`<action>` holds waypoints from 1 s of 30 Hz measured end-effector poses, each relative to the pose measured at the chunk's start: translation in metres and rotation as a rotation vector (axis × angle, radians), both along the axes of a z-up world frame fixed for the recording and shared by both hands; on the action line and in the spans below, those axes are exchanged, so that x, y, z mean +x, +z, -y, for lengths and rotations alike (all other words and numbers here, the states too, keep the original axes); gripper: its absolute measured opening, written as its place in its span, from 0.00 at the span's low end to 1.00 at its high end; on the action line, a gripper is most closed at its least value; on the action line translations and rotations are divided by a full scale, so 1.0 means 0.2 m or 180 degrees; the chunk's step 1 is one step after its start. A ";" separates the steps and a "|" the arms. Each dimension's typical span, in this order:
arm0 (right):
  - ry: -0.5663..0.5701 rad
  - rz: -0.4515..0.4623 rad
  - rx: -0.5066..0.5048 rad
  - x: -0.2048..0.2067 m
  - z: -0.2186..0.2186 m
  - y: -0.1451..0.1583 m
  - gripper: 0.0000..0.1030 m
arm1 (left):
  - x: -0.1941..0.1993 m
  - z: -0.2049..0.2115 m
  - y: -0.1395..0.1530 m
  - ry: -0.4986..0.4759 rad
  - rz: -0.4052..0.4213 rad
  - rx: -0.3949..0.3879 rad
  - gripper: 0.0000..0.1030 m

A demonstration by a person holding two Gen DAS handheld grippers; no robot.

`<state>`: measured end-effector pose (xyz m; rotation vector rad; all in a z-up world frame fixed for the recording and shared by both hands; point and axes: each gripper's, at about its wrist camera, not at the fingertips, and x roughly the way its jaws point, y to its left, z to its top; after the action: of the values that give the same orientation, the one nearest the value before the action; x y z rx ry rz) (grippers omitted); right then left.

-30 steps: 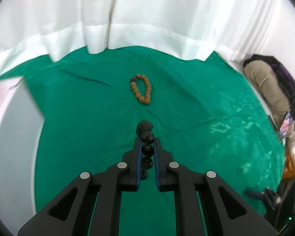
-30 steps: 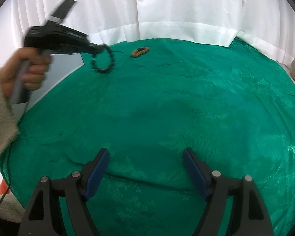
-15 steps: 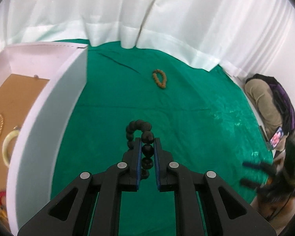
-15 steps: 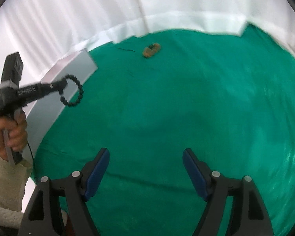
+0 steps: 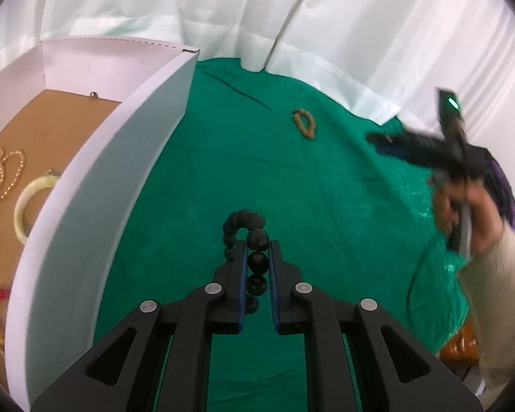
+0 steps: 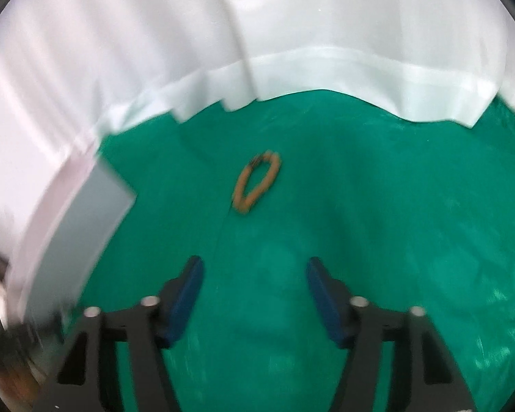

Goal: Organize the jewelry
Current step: 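Lift the black bead strand with the left tool while the right tool approaches the orange bead bracelet, then close the right tool on the orange bead bracelet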

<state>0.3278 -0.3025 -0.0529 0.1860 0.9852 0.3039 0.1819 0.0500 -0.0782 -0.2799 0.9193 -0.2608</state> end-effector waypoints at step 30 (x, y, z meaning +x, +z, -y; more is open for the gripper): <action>0.0403 -0.0341 -0.0452 0.11 -0.36 -0.08 0.00 | -0.03 0.03 0.07 0.0134 0.0120 0.0435 0.09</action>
<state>0.3495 -0.2310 -0.0687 0.0105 1.1228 0.3410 0.1753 0.0433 -0.0649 -0.1673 0.8887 -0.1628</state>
